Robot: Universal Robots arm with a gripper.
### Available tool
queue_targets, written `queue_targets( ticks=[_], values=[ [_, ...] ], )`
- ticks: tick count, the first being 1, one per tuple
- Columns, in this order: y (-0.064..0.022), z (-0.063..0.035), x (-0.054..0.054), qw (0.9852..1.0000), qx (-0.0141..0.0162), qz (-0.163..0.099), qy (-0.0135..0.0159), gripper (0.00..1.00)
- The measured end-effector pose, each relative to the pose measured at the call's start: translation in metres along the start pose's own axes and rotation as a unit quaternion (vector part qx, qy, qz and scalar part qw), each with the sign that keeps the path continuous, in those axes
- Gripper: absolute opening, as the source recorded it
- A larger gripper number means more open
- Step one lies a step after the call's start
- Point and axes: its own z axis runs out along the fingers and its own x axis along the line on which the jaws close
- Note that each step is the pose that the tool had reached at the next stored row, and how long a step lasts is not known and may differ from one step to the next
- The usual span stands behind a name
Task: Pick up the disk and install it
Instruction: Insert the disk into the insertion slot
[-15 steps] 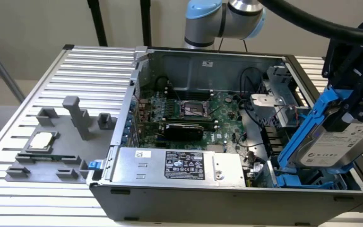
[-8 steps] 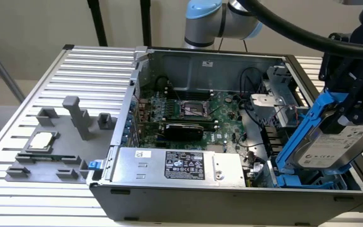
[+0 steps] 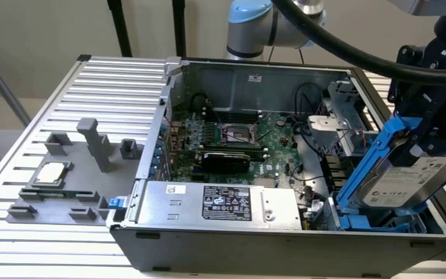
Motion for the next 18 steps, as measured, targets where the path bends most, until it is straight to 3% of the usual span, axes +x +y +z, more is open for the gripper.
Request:
queue_targets(
  ticks=[18],
  values=[
    [-0.0007, 0.0058, -0.0041, 1.0, -0.0001, -0.001, -0.0006, 0.0]
  ],
)
